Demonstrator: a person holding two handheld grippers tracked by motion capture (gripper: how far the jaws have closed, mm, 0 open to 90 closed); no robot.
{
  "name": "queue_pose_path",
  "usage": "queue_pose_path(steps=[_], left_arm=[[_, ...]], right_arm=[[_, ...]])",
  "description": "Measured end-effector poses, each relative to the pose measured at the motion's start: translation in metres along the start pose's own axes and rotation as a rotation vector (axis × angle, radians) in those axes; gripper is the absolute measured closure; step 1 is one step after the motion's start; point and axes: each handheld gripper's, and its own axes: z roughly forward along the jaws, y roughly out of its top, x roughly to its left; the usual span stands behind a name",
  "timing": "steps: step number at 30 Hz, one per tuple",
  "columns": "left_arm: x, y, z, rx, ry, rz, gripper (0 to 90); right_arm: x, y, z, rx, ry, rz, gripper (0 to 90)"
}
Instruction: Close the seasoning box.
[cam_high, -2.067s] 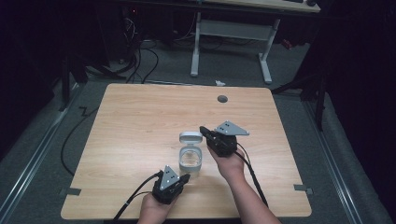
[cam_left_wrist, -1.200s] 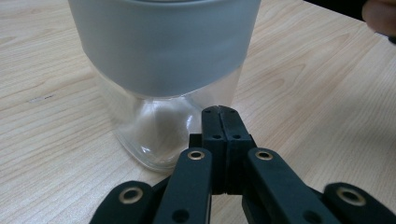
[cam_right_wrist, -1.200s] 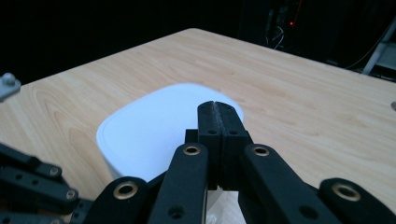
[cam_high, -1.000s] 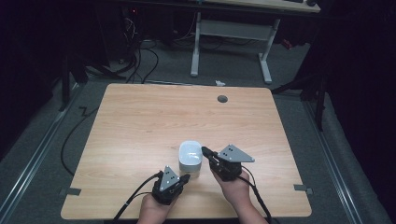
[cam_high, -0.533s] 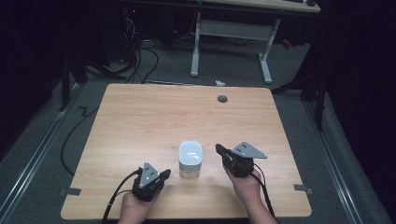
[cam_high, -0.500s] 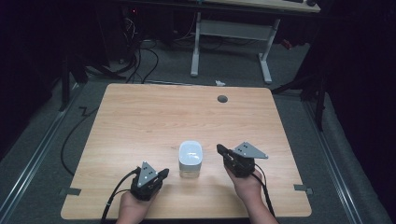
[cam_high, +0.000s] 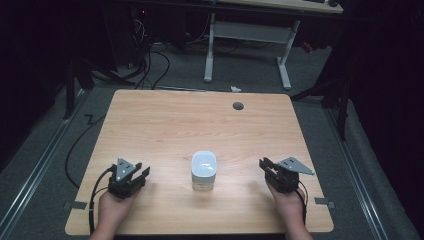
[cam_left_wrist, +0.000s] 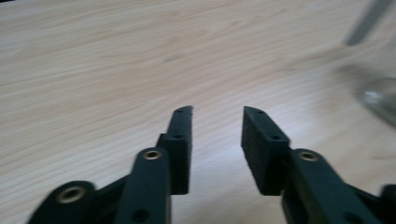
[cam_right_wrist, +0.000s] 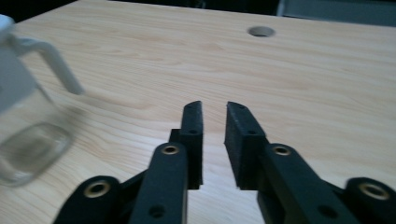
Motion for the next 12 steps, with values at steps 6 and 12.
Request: queue_pose_path(steps=[6, 12], left_arm=[[0.018, -0.001, -0.002, -0.036, 0.046, -0.058, 50.9], [0.011, -0.01, -0.014, -0.027, 0.017, -0.038, 50.1]], right_arm=[[-0.03, -0.024, -0.018, 0.018, -0.087, 0.063, 55.1], [-0.028, -0.039, -0.026, 0.028, -0.098, 0.069, 38.1]])
